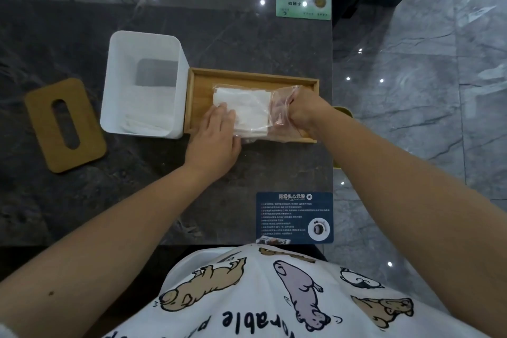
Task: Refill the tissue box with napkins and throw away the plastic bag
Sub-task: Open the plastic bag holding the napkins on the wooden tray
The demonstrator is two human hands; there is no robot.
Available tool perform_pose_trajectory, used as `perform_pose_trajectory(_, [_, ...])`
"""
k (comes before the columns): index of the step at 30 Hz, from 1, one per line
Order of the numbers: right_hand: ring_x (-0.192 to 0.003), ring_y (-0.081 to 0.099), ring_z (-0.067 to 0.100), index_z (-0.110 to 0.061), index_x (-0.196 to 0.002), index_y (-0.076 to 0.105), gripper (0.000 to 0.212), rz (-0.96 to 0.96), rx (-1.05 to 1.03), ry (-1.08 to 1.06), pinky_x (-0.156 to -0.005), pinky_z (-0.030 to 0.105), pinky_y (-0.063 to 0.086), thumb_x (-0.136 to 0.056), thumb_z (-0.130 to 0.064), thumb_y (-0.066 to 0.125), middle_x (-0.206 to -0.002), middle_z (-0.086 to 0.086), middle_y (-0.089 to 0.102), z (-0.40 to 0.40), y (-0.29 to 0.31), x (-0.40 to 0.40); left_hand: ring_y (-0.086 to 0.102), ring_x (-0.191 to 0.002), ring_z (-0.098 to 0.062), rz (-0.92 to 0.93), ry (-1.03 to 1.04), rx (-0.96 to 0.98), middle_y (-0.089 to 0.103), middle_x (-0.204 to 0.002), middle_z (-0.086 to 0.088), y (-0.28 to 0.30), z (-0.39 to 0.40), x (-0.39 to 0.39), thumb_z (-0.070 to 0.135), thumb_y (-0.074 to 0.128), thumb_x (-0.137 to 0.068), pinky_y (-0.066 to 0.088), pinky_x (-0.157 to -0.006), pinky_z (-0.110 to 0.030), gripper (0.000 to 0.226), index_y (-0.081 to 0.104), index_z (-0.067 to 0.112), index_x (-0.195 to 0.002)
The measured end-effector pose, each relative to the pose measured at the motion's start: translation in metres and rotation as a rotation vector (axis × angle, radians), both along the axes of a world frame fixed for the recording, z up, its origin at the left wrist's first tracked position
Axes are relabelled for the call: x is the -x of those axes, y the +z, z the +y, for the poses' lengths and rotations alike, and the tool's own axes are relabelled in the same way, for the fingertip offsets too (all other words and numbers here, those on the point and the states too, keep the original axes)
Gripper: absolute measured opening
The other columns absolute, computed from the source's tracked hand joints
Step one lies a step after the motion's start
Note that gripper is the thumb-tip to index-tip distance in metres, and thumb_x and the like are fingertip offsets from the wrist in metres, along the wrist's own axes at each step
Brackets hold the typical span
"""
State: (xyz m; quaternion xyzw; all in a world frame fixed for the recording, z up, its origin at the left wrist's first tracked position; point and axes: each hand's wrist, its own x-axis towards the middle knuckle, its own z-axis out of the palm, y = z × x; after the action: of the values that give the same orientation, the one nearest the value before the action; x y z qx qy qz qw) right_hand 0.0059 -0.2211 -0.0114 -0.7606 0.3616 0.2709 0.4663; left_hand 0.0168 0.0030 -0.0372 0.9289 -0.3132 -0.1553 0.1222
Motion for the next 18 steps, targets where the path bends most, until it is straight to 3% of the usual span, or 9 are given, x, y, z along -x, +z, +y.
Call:
perform_pose_trajectory(3, [-0.086, 0.071, 0.022, -0.009, -0.100, 0.070, 0.012, -0.012, -0.125, -0.102, -0.075, 0.034, 0.060, -0.093, -0.009, 0.061, -0.099, 0.007, 0.071, 0.003, 0.000, -0.002, 0.022, -0.144, -0.033, 0.002, -0.027, -0.036, 0.033, -0.154, -0.018, -0.003, -0.002, 0.001, 0.034, 0.048, -0.096, 0.028, -0.115, -0.051, 0.056, 0.035, 0.007, -0.144])
perform_pose_trajectory(6, [-0.050, 0.068, 0.011, -0.006, -0.092, 0.069, 0.007, 0.063, -0.224, -0.247, -0.044, 0.022, 0.053, -0.092, -0.011, 0.064, -0.082, 0.007, 0.068, 0.008, 0.004, -0.009, 0.018, -0.146, -0.031, 0.004, -0.032, -0.060, 0.029, -0.156, -0.017, -0.006, -0.002, 0.003, 0.037, 0.045, -0.096, 0.026, -0.115, -0.052, 0.060, 0.032, 0.007, -0.146])
perform_pose_trajectory(7, [-0.046, 0.065, 0.011, -0.008, -0.089, 0.068, 0.007, 0.096, -0.215, -0.261, -0.040, 0.020, 0.050, -0.090, -0.015, 0.068, -0.077, 0.004, 0.066, 0.010, 0.004, -0.010, 0.017, -0.146, -0.031, 0.007, -0.033, -0.063, 0.028, -0.157, -0.016, -0.007, -0.001, 0.003, 0.038, 0.045, -0.096, 0.026, -0.114, -0.052, 0.061, 0.031, 0.007, -0.147])
perform_pose_trajectory(11, [-0.061, 0.053, 0.008, -0.024, -0.074, 0.057, 0.020, 0.017, -0.081, 0.019, -0.048, 0.014, 0.047, -0.092, -0.020, 0.066, -0.074, -0.006, 0.056, 0.014, 0.000, -0.014, 0.015, -0.146, -0.031, 0.021, -0.031, -0.078, 0.026, -0.158, -0.015, -0.008, -0.003, 0.004, 0.040, 0.045, -0.096, 0.024, -0.114, -0.051, 0.063, 0.029, 0.008, -0.147])
perform_pose_trajectory(13, [-0.063, 0.050, 0.007, -0.026, -0.073, 0.055, 0.023, -0.005, -0.020, 0.104, -0.057, 0.018, 0.046, -0.092, -0.018, 0.065, -0.075, -0.008, 0.053, 0.015, -0.004, -0.014, 0.014, -0.147, -0.030, 0.028, -0.025, -0.076, 0.024, -0.159, -0.015, -0.008, -0.003, 0.004, 0.041, 0.044, -0.096, 0.023, -0.114, -0.051, 0.064, 0.028, 0.009, -0.148])
perform_pose_trajectory(16, [-0.064, 0.049, 0.007, -0.013, -0.088, 0.063, 0.004, -0.057, -0.009, 0.051, -0.063, 0.021, 0.044, -0.090, -0.012, 0.067, -0.075, -0.007, 0.052, 0.019, -0.007, -0.014, 0.013, -0.147, -0.030, 0.027, -0.020, -0.071, 0.023, -0.159, -0.014, -0.008, -0.002, 0.004, 0.042, 0.044, -0.096, 0.024, -0.114, -0.052, 0.064, 0.027, 0.009, -0.149])
perform_pose_trajectory(18, [-0.066, 0.051, 0.009, -0.004, -0.105, 0.065, 0.016, -0.072, 0.013, 0.040, -0.059, 0.020, 0.044, -0.089, -0.007, 0.066, -0.077, -0.003, 0.055, 0.020, -0.006, -0.011, 0.014, -0.147, -0.030, 0.018, -0.021, -0.070, 0.024, -0.159, -0.015, -0.008, -0.001, 0.004, 0.042, 0.044, -0.096, 0.024, -0.114, -0.051, 0.065, 0.026, 0.009, -0.149])
